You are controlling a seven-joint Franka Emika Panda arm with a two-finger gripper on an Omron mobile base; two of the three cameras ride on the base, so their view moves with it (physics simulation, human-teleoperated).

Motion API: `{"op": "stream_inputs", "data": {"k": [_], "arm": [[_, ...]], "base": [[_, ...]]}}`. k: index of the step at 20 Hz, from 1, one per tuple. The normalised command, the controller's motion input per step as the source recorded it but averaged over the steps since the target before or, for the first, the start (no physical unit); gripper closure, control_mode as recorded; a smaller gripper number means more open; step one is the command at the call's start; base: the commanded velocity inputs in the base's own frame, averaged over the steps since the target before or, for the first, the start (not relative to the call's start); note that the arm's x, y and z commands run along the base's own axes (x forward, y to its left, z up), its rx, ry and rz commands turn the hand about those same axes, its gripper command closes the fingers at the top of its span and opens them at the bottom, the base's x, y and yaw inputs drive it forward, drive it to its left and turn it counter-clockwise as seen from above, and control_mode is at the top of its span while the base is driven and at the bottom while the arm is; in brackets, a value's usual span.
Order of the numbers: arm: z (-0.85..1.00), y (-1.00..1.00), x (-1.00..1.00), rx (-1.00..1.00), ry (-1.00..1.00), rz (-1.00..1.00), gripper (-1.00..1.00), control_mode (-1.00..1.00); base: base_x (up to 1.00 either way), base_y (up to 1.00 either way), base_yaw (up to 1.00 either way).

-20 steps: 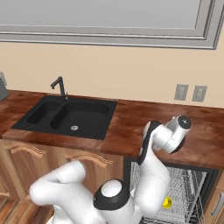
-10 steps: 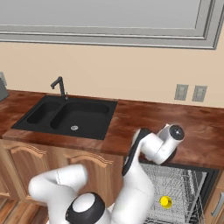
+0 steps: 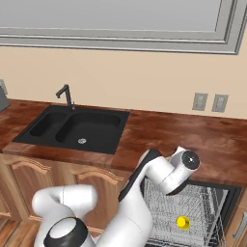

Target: Pick up the cup and bowl from the counter, place them in the dishwasher, and close the dishwasher door.

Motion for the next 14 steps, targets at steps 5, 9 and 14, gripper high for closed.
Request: {"op": "stream_inputs", "data": {"k": [5, 9, 14], "arm": [[0.00, -0.04, -0.45, -0.04, 0.00, 0.11, 1.00, -1.00], [0.00, -0.09, -0.54, -0.04, 0.00, 0.05, 1.00, -1.00], [-0.28, -0.01, -0.28, -0.05, 0.00, 0.03, 1.00, -1.00]], "base": [[0.00, 0.00, 0.00], [0.00, 0.00, 0.00], [0.00, 0.00, 0.00]]}}
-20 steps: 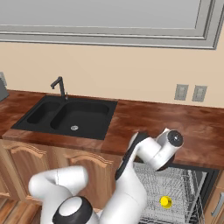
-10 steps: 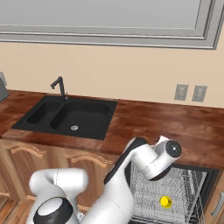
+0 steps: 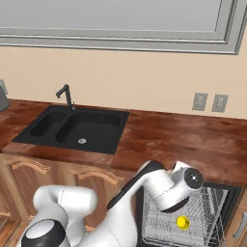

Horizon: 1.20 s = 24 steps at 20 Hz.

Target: Pick up the cup and bowl from the counter, place them in the dishwasher, and close the dishwasher door.

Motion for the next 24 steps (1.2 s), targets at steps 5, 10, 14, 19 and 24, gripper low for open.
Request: {"op": "stream_inputs", "data": {"k": [5, 10, 14, 19, 24], "arm": [[-0.52, 0.00, -0.10, -0.05, 0.00, 0.03, 1.00, -1.00], [-0.69, 0.00, 0.00, -0.04, 0.02, 0.03, 1.00, -1.00], [-0.66, 0.00, 0.00, -0.02, 0.02, 0.02, 1.00, -1.00], [-0.65, 0.00, 0.13, 0.00, 0.00, 0.03, 1.00, -1.00], [-0.68, 0.00, 0.39, 0.00, 0.02, 0.00, 1.00, -1.00]], "base": [[0.00, 0.00, 0.00], [0.00, 0.00, 0.00], [0.00, 0.00, 0.00], [0.00, 0.00, 0.00], [0.00, 0.00, 0.00]]}}
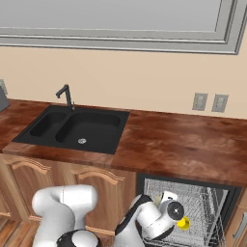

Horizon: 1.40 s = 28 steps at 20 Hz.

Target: Pick up the cup and bowl from the counter, place them in the dishwasher, and close the dishwasher door.

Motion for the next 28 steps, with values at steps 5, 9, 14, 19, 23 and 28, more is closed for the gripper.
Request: {"op": "stream_inputs", "data": {"k": [5, 9, 14, 19, 23, 28], "arm": [[-0.63, -0.07, 0.38, -0.01, 0.01, 0.00, 1.00, -1.00], [-0.58, -0.14, 0.31, -0.01, 0.00, 0.00, 1.00, -1.00], [-0.45, -0.16, 0.28, 0.00, 0.00, 0.00, 1.00, -1.00], [-0.44, -0.19, 0.31, 0.00, 0.00, 0.00, 1.00, -1.00], [-0.45, -0.21, 0.32, 0.00, 0.00, 0.00, 1.00, -1.00], [-0.47, -0.21, 0.35, 0.00, 0.00, 0.00, 1.00, -1.00]], "base": [[0.00, 0.00, 0.00], [0.00, 0.00, 0.00], [0.00, 0.00, 0.00], [0.00, 0.00, 0.00], [0.00, 0.00, 0.00], [0.00, 0.00, 0.00]]}}
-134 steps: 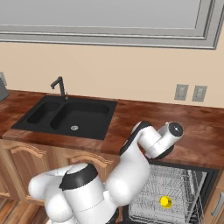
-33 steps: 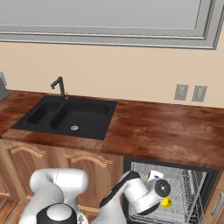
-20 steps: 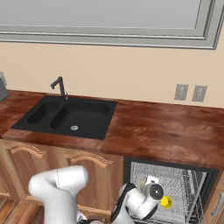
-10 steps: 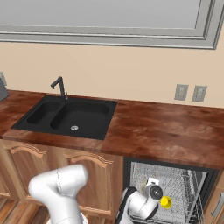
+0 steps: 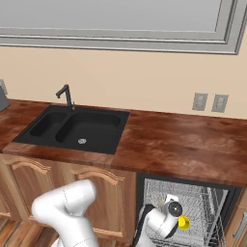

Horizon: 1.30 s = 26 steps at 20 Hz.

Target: Pick up the cup and bowl from the counter, place them in the dishwasher, and close the dishwasher door.

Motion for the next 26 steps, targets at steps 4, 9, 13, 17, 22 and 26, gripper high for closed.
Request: {"op": "stream_inputs", "data": {"k": [4, 9, 13, 17, 22, 26], "arm": [[-0.52, -0.17, 0.31, 0.00, 0.00, 0.00, -1.00, -1.00], [-0.35, -0.15, 0.07, 0.00, 0.00, 0.00, -1.00, -1.00], [-0.02, -0.09, -0.02, 0.00, -0.01, 0.00, -1.00, -1.00], [0.07, -0.01, -0.06, 0.00, -0.01, 0.00, -1.00, -1.00], [0.20, 0.00, -0.19, -0.01, 0.00, 0.01, -1.00, -1.00], [0.24, 0.00, -0.56, -0.05, 0.00, 0.05, -1.00, -1.00]], "base": [[0.00, 0.00, 0.00], [0.00, 0.00, 0.00], [0.00, 0.00, 0.00], [0.00, 0.00, 0.00], [0.00, 0.00, 0.00], [0.00, 0.00, 0.00]]}}
